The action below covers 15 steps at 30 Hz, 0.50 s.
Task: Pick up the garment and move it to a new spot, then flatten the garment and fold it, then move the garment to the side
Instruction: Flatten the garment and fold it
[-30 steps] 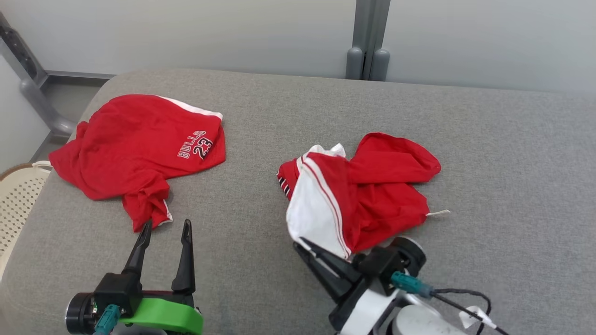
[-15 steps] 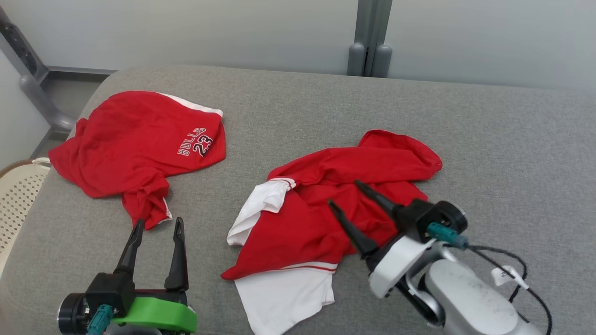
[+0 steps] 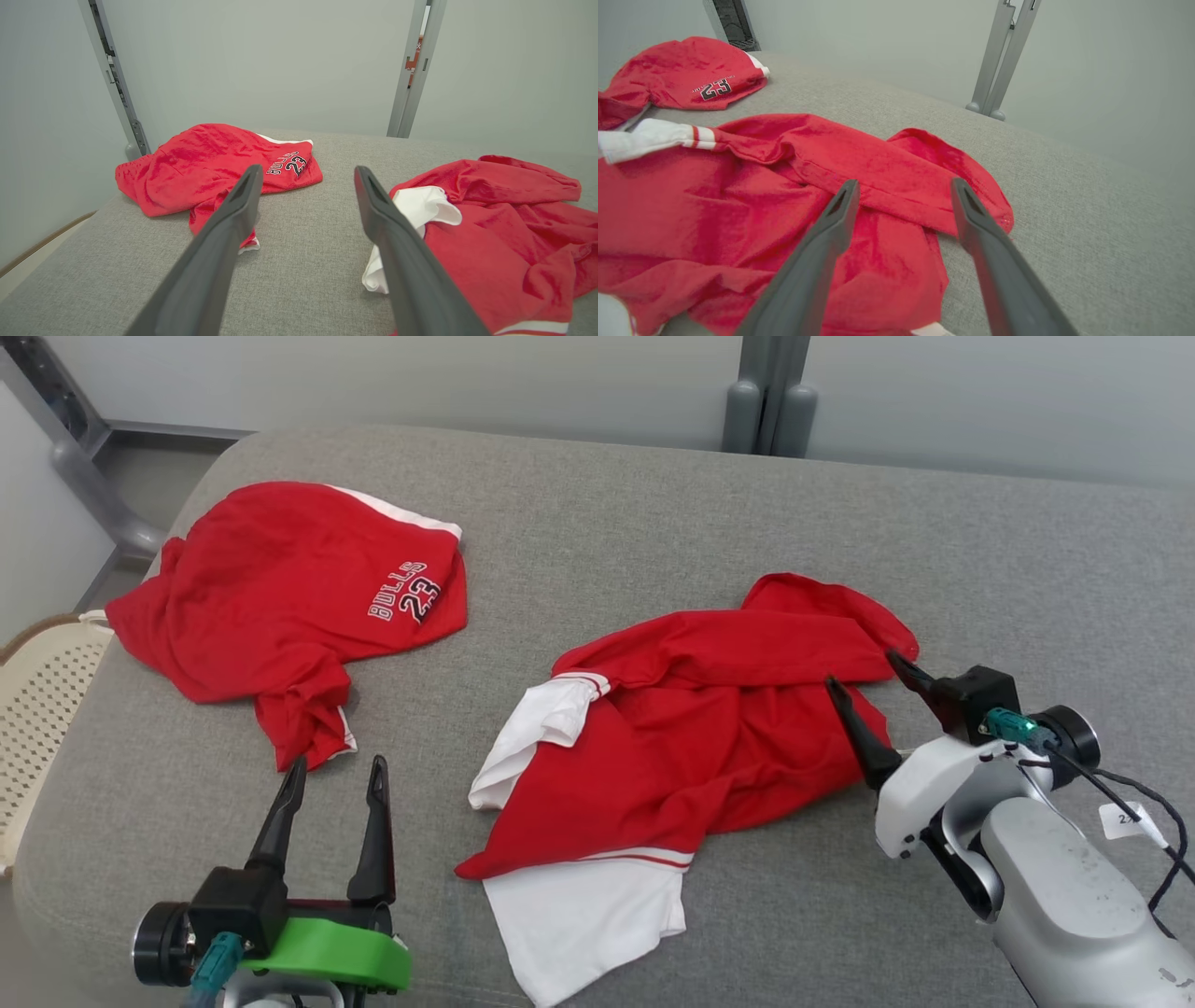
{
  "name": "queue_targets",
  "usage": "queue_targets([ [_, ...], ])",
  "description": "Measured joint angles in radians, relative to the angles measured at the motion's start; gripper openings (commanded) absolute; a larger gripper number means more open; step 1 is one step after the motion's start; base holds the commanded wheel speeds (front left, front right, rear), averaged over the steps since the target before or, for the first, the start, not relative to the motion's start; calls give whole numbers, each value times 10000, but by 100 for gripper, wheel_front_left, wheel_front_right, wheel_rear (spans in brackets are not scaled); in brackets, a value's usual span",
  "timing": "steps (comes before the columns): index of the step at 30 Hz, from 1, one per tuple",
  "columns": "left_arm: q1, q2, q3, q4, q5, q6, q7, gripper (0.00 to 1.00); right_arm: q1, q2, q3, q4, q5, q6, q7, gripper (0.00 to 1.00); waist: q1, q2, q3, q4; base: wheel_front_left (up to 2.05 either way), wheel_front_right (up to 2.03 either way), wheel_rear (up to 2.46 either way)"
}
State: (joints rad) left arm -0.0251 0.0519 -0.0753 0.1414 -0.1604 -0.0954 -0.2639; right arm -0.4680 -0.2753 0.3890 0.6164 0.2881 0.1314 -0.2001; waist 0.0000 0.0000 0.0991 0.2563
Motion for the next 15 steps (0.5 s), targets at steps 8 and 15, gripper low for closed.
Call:
queue_targets([
  [8,-334,-10,-238,-8,-81,58,-2,100,-447,-98,-454,2011,171,0,58,100,0,0,471,366,0,0,0],
  [15,-429,-13,-422,46,-222,182,0,100,-709,178,-226,3338,554,-2,10,44,0,0,688,628,0,0,0],
])
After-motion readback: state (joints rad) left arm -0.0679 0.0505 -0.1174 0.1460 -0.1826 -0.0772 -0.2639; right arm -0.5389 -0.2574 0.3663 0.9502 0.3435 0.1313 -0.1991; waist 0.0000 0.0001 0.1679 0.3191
